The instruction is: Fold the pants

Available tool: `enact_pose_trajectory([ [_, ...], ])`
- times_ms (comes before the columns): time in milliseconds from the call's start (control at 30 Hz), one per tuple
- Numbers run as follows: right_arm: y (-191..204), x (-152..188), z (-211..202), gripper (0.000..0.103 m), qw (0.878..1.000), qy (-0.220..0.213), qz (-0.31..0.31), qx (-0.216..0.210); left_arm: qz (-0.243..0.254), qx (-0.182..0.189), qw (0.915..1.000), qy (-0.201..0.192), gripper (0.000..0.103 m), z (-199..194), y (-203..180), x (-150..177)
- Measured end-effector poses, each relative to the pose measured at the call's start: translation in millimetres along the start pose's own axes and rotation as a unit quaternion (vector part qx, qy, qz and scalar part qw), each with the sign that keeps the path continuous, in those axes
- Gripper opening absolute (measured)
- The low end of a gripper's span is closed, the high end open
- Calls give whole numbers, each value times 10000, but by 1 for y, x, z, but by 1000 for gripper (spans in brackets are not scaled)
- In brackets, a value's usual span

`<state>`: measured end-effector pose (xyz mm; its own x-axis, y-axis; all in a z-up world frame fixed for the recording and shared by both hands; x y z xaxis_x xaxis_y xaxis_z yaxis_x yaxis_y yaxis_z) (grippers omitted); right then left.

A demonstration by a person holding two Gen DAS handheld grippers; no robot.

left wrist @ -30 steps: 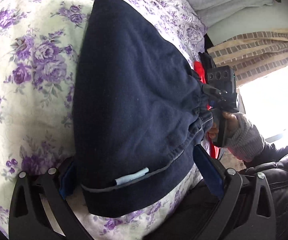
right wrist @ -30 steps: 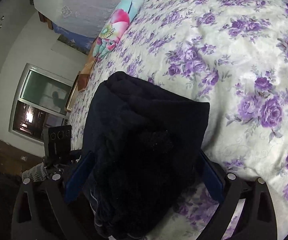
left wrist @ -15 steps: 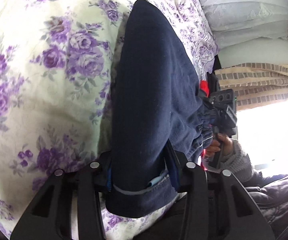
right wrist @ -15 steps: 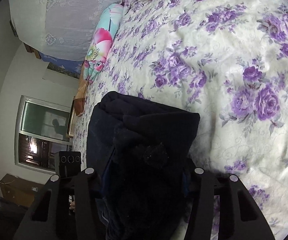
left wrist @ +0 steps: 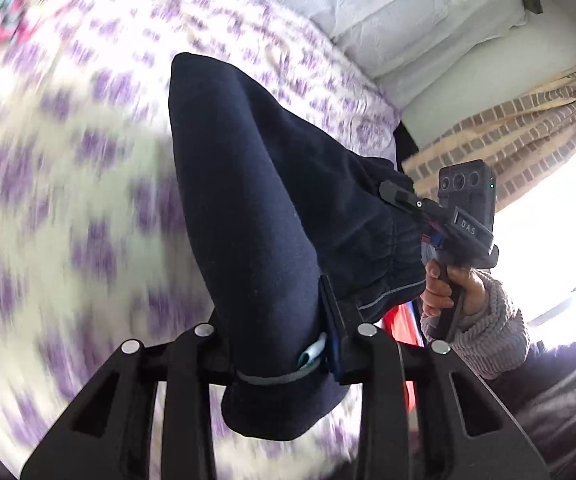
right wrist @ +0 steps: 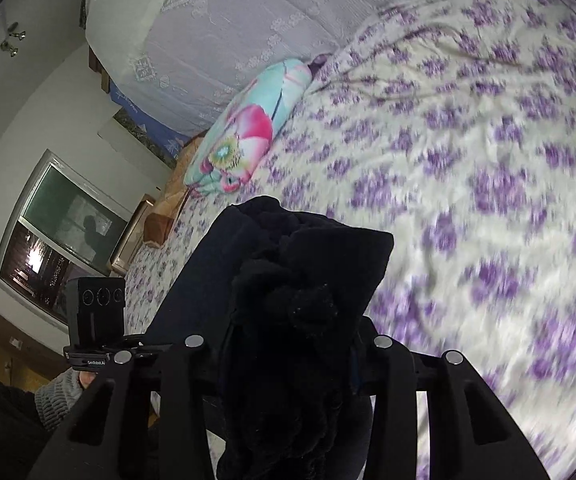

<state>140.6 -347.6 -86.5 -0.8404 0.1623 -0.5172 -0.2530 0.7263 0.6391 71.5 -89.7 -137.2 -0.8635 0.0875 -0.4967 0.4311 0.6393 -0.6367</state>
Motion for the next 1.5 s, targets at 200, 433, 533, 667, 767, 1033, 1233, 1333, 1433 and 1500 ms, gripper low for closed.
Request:
enact_pose_trajectory([
  [200,-37,-145,36,42,9992,-259,-316,46,268,-338,9984,-366,30,49,36,-138],
  [433,-111,-228,118,42,9996,-196,-124,189,-6,-785,9960,-414,30,120,102,-230],
  [533,-159,-227,157,49,9968,6,110,796,-236,-1199,9924,-142,39,150,141,-237],
  [667,-203,-220,158,80,9911,-324,810,1001,-703,-1361,9880,-204,64,157,173,-227],
  [767,-181,-211,133,82,9838,-647,350,1632,-595,-1917,9793,-275,71,139,164,-227],
  [1033,-129,-154,135,97,9084,-489,-1643,3814,283,-3503,9362,67,87,154,144,-231],
  [1233,-74,-138,65,98,8980,-1409,-1230,3982,6,-3561,9339,-315,86,114,115,-225],
  [1333,-16,-101,16,99,8830,-2058,-1372,3989,510,-3720,9248,-621,98,79,65,-211],
  [1433,4,-55,5,99,8867,-1479,-794,4308,635,-3560,9278,-914,98,39,16,-180],
  [1500,7,-15,9,99,8965,-929,-373,4315,589,-3418,9326,-994,98,19,-8,-159],
])
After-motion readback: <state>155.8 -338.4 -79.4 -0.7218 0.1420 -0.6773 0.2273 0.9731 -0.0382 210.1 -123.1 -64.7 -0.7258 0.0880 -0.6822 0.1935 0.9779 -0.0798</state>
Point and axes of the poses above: each gripper's, at about its wrist camera, not at the fingertips, and z roughly the way its jaws point, y to its left, x to its underside, the point moved 5 cm from there along z, roughly the way its jaws point, and after that the axes turned 4 degrees about z, right-handed, at the moved point
